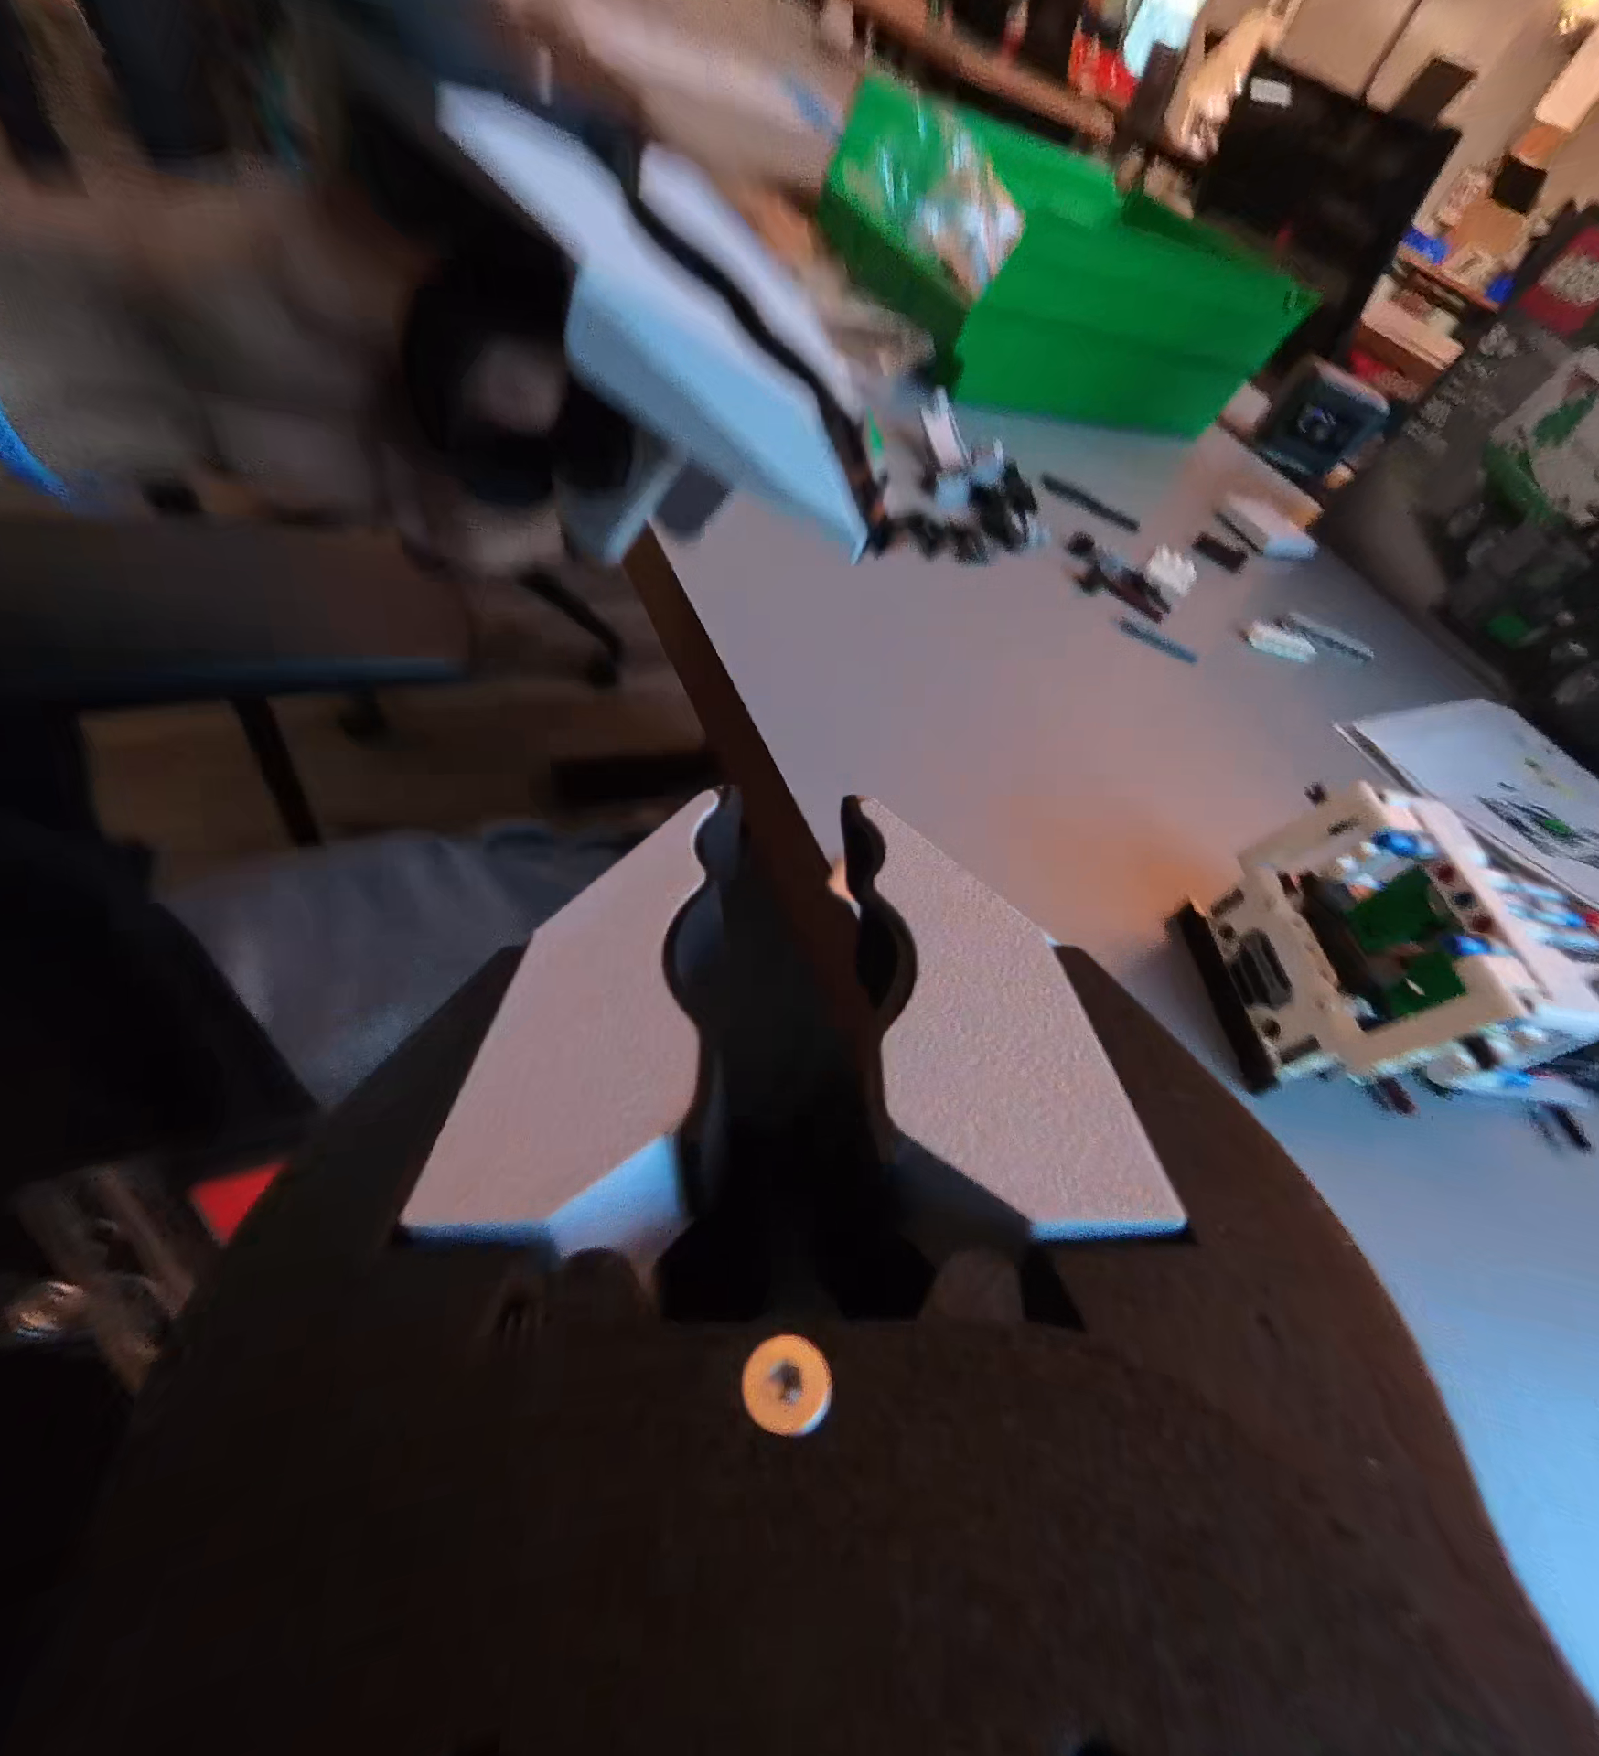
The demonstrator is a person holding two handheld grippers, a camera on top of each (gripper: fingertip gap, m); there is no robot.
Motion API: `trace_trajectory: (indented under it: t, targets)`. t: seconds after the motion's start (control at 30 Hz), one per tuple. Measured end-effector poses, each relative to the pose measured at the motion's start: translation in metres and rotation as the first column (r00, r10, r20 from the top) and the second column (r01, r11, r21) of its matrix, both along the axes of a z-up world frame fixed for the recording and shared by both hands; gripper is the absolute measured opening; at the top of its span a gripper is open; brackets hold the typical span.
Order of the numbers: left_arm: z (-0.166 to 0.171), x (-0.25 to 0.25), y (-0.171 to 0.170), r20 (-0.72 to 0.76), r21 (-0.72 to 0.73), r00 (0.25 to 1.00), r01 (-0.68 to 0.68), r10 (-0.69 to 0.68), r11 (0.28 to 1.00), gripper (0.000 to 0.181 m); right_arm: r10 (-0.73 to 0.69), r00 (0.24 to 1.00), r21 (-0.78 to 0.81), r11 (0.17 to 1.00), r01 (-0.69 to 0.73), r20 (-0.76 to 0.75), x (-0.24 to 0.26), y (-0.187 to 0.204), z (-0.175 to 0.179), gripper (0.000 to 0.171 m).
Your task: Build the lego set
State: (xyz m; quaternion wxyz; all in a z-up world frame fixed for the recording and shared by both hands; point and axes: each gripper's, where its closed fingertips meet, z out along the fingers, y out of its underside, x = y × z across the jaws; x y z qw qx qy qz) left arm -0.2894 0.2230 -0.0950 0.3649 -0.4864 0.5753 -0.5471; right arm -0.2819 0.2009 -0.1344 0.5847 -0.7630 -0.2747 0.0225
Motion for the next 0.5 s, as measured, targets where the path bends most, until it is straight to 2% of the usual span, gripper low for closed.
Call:
trace_trajectory:
  t: [0.07,0.13,0.17,0.23,0.33,0.4,0.5]
  targets:
    - [0.011,-0.005,-0.022,0.102,-0.056,0.993,0.069,-0.063,0.996,0.006,0.154,0.963,-0.005,0.987,-0.159,-0.221,-0.022,-0.012,0.020,0.019]
    - [0.021,-0.009,-0.039,0.189,-0.038,0.976,0.120,-0.111,0.992,0.006,0.281,0.828,-0.037,0.939,-0.341,-0.486,-0.035,-0.025,0.038,0.021]
    - [0.024,-0.011,-0.046,0.214,-0.020,0.967,0.147,-0.140,0.989,0.006,0.325,0.750,0.003,0.919,-0.395,-0.577,-0.035,-0.030,0.050,0.020]
    - [0.030,-0.012,-0.056,0.239,0.007,0.954,0.183,-0.179,0.983,0.006,0.361,0.641,0.067,0.898,-0.435,-0.678,-0.027,-0.034,0.068,0.013]
    - [0.038,-0.010,-0.066,0.284,0.085,0.937,0.189,-0.206,0.978,0.007,0.378,0.468,0.068,0.830,-0.554,-0.799,-0.025,-0.041,0.080,0.013]
    - [0.040,-0.007,-0.069,0.308,0.170,0.928,0.161,-0.208,0.972,0.007,0.338,0.364,0.069,0.808,-0.586,-0.868,-0.020,-0.040,0.084,0.013]
    - [0.039,-0.002,-0.070,0.301,0.240,0.929,0.144,-0.215,0.960,0.007,0.272,0.259,0.059,0.786,-0.615,-0.927,-0.016,-0.040,0.084,0.013]
